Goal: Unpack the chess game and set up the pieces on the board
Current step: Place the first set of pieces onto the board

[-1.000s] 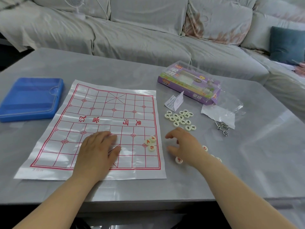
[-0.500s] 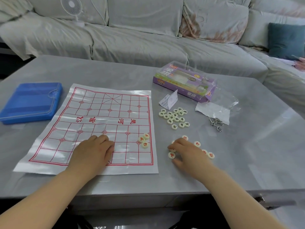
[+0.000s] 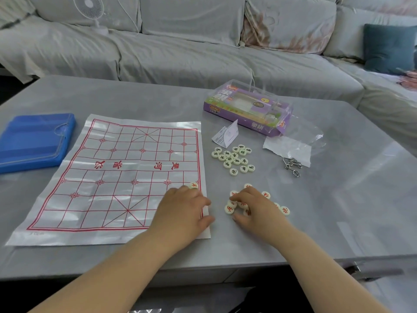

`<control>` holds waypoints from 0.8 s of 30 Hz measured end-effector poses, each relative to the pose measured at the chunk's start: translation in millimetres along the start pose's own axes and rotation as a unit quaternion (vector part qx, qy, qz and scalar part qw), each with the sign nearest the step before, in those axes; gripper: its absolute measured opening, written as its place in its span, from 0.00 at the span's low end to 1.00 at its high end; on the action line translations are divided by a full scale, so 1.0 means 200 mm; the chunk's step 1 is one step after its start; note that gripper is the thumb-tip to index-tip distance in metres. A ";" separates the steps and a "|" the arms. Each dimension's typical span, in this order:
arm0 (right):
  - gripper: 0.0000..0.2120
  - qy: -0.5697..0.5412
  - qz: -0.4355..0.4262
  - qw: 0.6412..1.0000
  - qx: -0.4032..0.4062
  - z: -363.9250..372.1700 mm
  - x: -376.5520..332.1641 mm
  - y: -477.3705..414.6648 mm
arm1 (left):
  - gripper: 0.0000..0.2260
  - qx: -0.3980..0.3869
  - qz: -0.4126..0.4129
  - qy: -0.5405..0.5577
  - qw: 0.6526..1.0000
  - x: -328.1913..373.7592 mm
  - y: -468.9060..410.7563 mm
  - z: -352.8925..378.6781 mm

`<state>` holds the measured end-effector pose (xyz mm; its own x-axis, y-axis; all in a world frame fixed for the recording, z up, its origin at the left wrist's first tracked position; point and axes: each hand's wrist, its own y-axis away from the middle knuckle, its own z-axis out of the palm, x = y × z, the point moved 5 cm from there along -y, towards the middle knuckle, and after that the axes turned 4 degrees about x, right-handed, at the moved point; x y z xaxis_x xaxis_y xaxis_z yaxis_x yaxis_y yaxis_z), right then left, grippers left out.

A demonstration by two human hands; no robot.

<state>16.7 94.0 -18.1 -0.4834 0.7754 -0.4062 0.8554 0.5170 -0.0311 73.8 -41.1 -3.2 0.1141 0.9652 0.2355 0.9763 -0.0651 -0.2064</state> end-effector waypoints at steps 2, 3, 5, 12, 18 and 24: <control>0.18 -0.002 0.002 1.000 0.001 0.01 0.01 0.00 | 0.21 -0.033 -0.023 0.001 0.999 0.04 -0.06 0.09; 0.18 0.000 0.000 1.000 0.000 0.01 0.02 -0.01 | 0.21 -0.030 -0.022 -0.006 0.999 0.06 -0.08 0.11; 0.18 0.007 -0.008 1.000 -0.003 0.02 0.02 -0.02 | 0.21 -0.025 -0.026 0.000 0.999 0.07 -0.11 0.16; 0.11 0.017 0.003 1.000 -0.002 0.00 0.06 -0.03 | 0.16 0.001 -0.027 0.021 0.999 0.11 -0.14 0.20; 0.10 0.035 -0.021 0.999 0.033 0.01 0.08 -0.02 | 0.13 0.078 -0.026 0.042 0.996 0.02 -0.09 0.08; 0.06 0.034 -0.086 0.989 0.118 0.02 -0.19 -0.07 | 0.13 0.079 -0.145 0.027 0.986 -0.29 0.07 -0.02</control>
<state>22.9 56.0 -6.0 -0.6297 0.7100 -0.3153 0.7754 0.5499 -0.3104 82.3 -98.5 -15.0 -0.1507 0.9222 0.3561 0.9290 0.2552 -0.2679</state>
